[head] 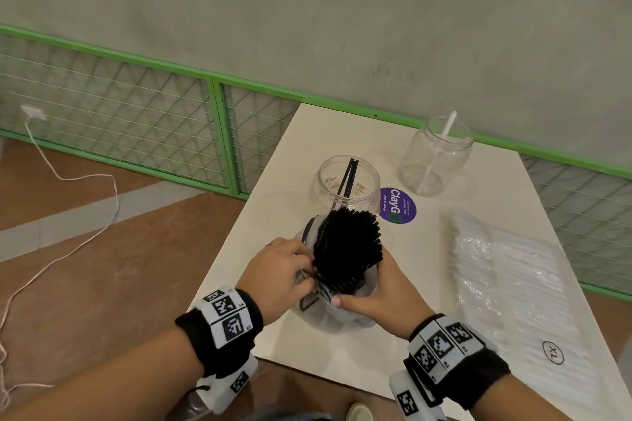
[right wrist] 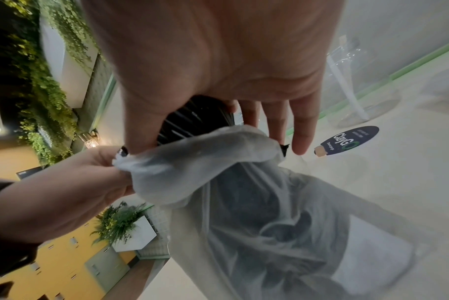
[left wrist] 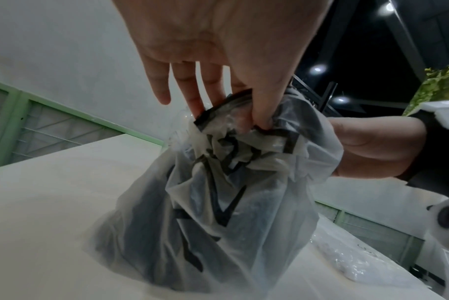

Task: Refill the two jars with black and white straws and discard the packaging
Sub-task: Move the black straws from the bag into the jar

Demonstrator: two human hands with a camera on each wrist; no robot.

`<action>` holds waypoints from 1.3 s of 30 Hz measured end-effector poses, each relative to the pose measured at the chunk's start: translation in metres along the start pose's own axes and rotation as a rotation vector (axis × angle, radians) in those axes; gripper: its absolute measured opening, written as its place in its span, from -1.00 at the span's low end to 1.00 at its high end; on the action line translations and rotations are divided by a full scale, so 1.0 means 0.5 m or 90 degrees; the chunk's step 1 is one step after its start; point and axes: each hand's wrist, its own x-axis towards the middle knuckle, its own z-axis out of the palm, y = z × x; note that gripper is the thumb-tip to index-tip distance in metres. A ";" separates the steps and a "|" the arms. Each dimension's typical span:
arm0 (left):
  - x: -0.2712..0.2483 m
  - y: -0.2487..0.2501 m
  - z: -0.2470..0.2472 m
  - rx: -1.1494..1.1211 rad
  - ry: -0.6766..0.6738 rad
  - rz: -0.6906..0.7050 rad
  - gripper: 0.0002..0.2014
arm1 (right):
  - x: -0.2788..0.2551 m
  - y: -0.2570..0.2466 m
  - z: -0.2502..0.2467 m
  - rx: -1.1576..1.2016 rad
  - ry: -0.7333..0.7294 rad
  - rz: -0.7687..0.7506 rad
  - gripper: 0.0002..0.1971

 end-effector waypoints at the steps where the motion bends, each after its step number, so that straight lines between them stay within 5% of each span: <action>1: -0.001 0.003 0.003 -0.017 -0.011 -0.004 -0.68 | 0.000 0.003 0.003 -0.008 0.007 0.005 0.07; 8: -0.015 0.003 0.002 -0.122 -0.136 0.068 -0.54 | -0.005 0.015 0.017 -0.028 0.058 0.023 -0.02; 11: -0.015 -0.009 0.000 -0.130 -0.183 0.047 -0.47 | -0.010 0.026 0.020 -0.056 0.072 0.036 -0.26; 15: -0.004 -0.021 -0.008 -0.197 -0.040 -0.081 -0.59 | -0.022 0.025 0.011 -0.072 0.059 0.040 -0.56; 17: 0.003 -0.023 -0.009 -0.178 -0.027 -0.134 -0.32 | -0.025 0.026 0.004 -0.077 0.056 0.041 -0.65; 20: 0.018 -0.025 -0.007 -0.198 -0.154 -0.197 0.24 | -0.023 0.022 -0.003 -0.075 0.057 0.049 -0.74; 23: 0.033 -0.028 0.014 -0.279 -0.200 -0.189 0.39 | -0.020 0.009 -0.002 -0.068 0.055 0.029 -0.80; 31: 0.037 -0.040 -0.009 -0.429 -0.049 -0.230 -0.06 | -0.011 -0.053 -0.047 0.035 0.115 -0.059 -0.80; 39: 0.011 -0.053 -0.028 -0.359 -0.033 -0.274 -0.40 | 0.038 -0.004 -0.029 0.002 0.146 0.051 -0.58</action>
